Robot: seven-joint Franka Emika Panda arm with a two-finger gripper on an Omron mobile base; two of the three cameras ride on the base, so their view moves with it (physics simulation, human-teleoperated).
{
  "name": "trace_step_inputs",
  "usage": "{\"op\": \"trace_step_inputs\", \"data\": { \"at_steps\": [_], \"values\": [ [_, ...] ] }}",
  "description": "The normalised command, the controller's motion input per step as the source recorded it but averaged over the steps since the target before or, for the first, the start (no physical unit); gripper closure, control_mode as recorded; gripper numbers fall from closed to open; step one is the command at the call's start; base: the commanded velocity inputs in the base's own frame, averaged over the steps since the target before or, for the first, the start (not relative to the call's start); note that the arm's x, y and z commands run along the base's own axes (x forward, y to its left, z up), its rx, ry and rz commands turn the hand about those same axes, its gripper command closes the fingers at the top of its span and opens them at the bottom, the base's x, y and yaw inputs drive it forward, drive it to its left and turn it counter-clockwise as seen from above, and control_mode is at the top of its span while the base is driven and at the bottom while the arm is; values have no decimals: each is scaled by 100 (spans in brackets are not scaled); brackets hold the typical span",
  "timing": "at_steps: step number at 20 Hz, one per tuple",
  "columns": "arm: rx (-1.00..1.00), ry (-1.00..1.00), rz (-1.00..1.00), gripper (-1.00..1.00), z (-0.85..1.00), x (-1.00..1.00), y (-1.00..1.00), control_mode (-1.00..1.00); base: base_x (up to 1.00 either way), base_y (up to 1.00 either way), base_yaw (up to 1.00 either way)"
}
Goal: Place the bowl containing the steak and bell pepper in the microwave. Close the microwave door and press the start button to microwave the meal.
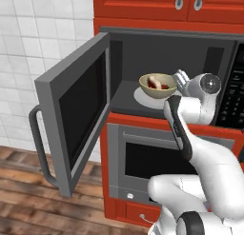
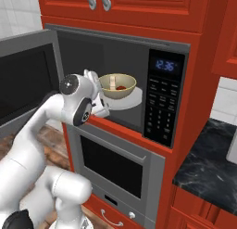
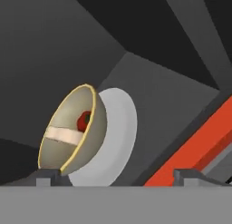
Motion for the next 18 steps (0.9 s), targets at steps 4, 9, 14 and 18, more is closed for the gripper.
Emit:
{"op": "trace_step_inputs", "data": {
  "at_steps": [4,9,14,18],
  "values": [
    [-46,-2,28,-100,74,-100,24,-100,0,0,0],
    [-59,4,34,-100,86,-100,40,-100,0,0,0],
    [-66,19,34,-100,69,-100,50,-100,0,0,0],
    [-65,27,30,-100,53,-100,46,-100,0,0,0]
  ]
}}
